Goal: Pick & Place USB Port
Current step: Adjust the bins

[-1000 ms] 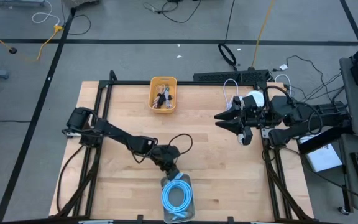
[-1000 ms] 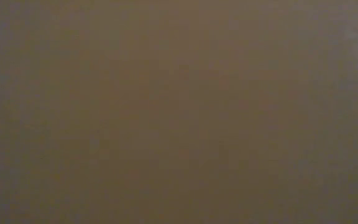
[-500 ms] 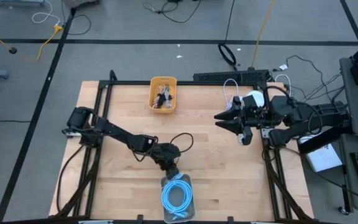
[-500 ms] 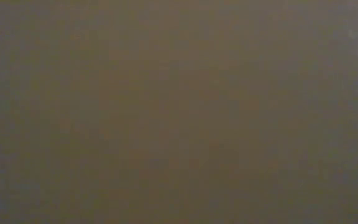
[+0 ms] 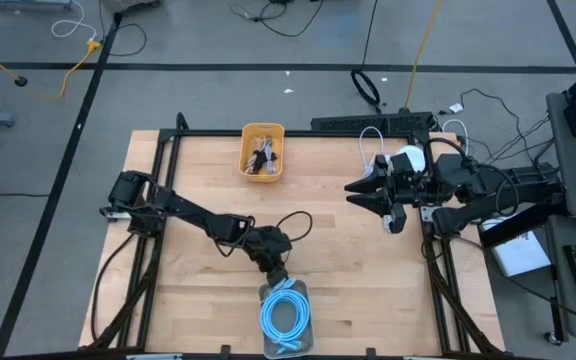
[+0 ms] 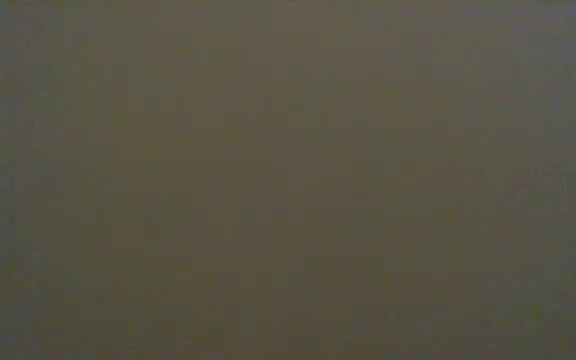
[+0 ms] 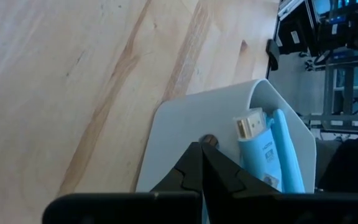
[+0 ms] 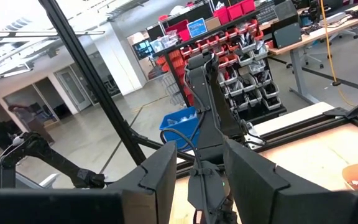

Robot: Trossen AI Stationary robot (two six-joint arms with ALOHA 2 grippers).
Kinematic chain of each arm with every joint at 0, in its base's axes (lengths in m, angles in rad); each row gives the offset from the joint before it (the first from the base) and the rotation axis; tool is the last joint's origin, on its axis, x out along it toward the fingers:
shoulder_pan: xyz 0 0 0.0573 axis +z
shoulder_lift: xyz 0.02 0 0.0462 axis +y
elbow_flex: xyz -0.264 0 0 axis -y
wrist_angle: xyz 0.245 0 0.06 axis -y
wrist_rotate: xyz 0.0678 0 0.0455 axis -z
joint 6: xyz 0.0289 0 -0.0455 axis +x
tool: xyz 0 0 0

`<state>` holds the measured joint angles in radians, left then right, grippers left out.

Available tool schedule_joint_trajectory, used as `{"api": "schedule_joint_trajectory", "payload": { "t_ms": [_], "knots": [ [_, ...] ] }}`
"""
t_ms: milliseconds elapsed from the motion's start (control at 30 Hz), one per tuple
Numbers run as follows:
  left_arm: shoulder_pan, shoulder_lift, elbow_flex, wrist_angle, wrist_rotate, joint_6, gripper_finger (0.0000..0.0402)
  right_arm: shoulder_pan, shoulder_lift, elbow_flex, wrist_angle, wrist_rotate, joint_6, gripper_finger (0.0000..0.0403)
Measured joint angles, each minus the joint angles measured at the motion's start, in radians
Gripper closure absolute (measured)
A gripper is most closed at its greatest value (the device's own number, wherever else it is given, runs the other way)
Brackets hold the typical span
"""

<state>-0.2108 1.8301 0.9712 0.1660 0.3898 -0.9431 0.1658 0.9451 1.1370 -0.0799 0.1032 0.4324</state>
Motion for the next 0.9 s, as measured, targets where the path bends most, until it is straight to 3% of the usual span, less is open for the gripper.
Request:
{"api": "schedule_joint_trajectory", "payload": {
  "t_ms": [500, 700, 900],
  "knots": [
    [0.023, 0.015, 0.052, 0.022, 0.028, 0.034, 0.0401, 0.0, 0.0, 0.0, 0.0, 0.005, -0.003, 0.0277],
    [0.037, 0.058, 0.105, -0.059, 0.047, 0.069, 0.0401, 0.0, 0.0, 0.0, -0.003, 0.004, -0.001, 0.0277],
    [0.036, 0.103, 0.162, -0.138, -0.042, 0.098, 0.0401, 0.011, -0.002, 0.0, -0.011, 0.001, 0.004, 0.0277]
  ]
}}
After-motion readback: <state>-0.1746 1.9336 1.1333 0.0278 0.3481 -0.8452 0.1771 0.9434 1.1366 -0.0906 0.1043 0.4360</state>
